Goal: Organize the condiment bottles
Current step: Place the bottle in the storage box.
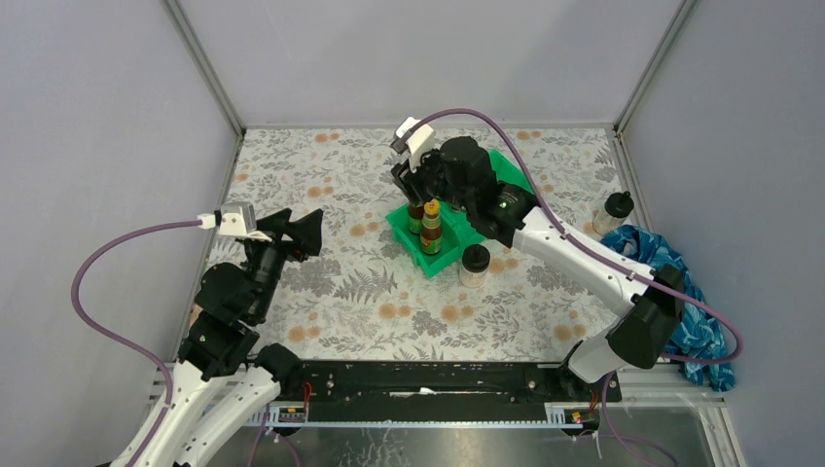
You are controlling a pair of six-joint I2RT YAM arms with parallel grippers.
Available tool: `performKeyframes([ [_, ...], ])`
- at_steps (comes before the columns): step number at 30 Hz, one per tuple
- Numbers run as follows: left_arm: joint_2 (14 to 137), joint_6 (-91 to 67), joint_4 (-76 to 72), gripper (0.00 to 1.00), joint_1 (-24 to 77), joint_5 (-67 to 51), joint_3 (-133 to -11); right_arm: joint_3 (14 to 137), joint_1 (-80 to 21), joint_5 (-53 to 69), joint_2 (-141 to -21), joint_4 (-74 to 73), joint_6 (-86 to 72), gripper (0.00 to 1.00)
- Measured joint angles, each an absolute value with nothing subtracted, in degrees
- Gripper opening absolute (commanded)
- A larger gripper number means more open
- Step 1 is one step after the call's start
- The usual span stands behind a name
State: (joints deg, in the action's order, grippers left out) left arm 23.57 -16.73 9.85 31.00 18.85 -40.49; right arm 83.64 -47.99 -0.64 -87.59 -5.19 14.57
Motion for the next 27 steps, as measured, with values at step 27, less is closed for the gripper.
performKeyframes([
  [27, 23.7, -16.7, 9.8, 0.74, 30.7, 18.3, -40.5, 84.4, -42.1, -10.0, -86.3, -7.9, 10.5, 0.00],
])
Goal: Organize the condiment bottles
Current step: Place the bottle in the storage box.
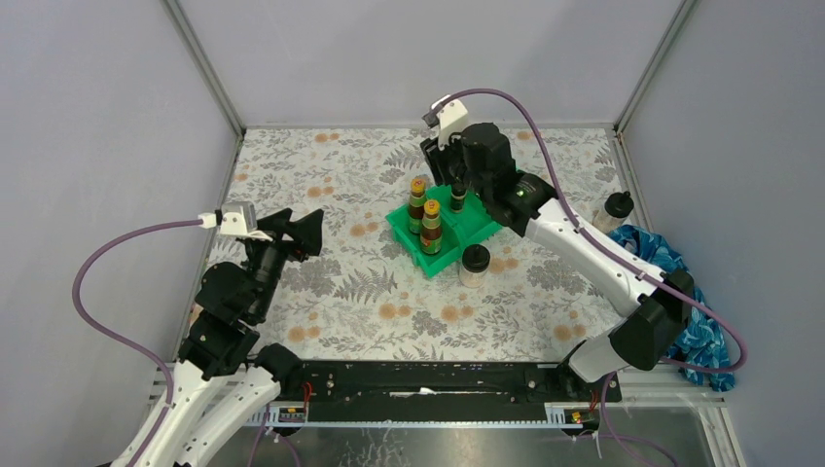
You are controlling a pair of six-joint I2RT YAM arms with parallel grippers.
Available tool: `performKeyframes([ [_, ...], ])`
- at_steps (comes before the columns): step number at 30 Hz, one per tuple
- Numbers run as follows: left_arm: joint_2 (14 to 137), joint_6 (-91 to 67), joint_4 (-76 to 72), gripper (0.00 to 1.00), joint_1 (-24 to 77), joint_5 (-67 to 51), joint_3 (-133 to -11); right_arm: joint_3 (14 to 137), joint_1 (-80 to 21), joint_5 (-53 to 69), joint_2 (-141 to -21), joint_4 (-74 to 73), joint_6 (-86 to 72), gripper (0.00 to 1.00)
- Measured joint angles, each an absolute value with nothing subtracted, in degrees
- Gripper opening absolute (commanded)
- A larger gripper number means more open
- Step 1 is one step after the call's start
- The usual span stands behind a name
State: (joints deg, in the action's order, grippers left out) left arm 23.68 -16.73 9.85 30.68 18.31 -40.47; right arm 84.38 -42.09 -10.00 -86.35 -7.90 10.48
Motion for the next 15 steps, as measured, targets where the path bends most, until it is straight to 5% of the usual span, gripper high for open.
performKeyframes([
  [15, 23.9, -16.7, 9.8, 0.74, 30.7, 18.1, -40.5, 84.3, -33.5, -12.3, -86.7, -9.6, 2.2, 0.00],
])
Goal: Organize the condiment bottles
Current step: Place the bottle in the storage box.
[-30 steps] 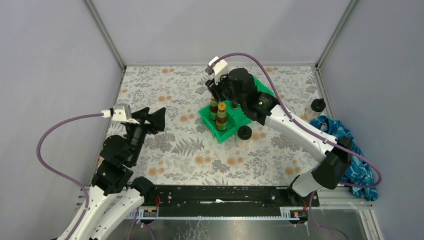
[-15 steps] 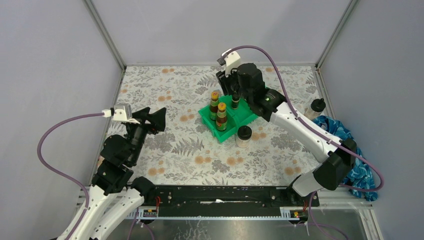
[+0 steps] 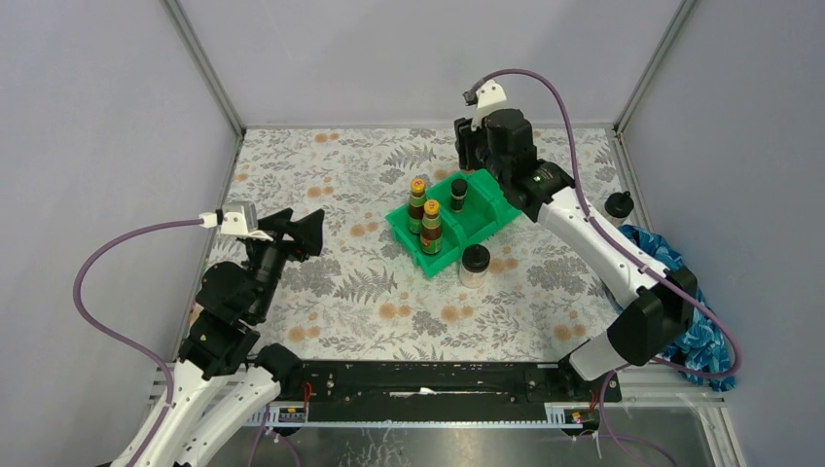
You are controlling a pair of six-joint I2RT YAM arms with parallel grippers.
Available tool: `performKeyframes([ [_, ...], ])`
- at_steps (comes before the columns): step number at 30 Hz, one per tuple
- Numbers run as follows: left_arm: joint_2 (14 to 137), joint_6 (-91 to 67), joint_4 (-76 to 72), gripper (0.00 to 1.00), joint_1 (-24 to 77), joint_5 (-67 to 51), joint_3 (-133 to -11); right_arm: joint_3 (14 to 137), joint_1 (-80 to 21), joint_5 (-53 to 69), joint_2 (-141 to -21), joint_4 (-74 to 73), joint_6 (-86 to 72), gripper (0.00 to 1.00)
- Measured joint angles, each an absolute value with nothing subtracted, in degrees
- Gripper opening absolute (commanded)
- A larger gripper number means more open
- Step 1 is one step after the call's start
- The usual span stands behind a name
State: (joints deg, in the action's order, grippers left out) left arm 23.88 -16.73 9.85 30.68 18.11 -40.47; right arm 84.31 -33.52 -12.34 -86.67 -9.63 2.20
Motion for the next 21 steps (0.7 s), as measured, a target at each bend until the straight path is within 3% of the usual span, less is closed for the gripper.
performKeyframes([
  [21, 24.5, -16.8, 9.8, 0.74, 30.3, 16.9, -40.5, 80.0, -26.4, -8.0, -92.9, -9.6, -6.9, 0.00],
])
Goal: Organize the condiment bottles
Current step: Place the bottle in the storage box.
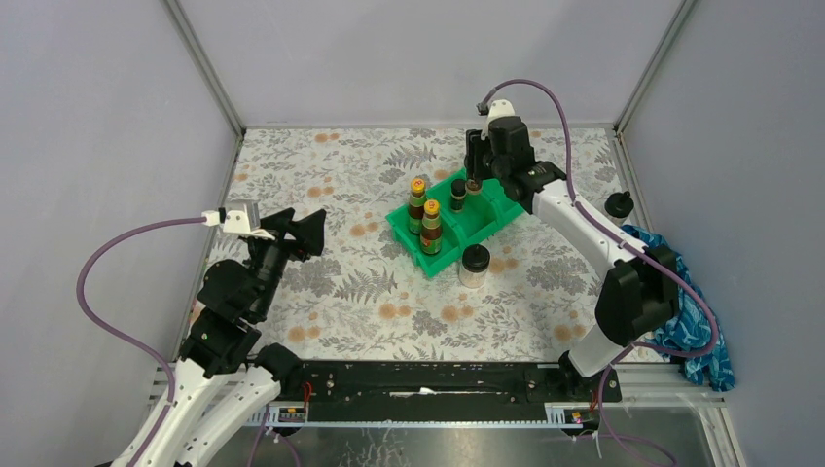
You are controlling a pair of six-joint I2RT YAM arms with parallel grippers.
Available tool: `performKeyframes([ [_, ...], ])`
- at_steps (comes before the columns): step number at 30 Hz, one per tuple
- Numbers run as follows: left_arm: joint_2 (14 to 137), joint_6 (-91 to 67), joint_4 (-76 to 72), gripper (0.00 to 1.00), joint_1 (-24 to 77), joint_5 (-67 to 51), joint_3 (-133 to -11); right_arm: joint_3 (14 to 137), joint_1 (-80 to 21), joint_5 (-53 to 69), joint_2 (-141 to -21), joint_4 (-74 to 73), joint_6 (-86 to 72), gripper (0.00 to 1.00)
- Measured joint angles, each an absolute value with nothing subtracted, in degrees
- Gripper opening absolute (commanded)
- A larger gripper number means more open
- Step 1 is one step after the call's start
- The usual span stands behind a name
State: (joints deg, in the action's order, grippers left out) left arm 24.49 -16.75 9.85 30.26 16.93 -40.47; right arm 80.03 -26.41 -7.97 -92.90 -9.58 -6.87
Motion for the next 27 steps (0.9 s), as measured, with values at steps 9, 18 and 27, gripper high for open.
performKeyframes([
  [9, 24.5, -16.8, 9.8, 0.74, 30.2, 16.9, -40.5, 77.5, -25.8, -7.8, -92.9, -9.3, -8.7, 0.00],
  [18, 24.5, -16.8, 9.8, 0.74, 30.1, 16.9, -40.5, 73.8, -25.7, -7.0, -92.9, -7.9, -9.5, 0.00],
  [27, 24.5, -16.8, 9.8, 0.74, 30.0, 16.9, -40.5, 68.9, -25.7, -6.3, -92.9, -2.8, -9.0, 0.00],
])
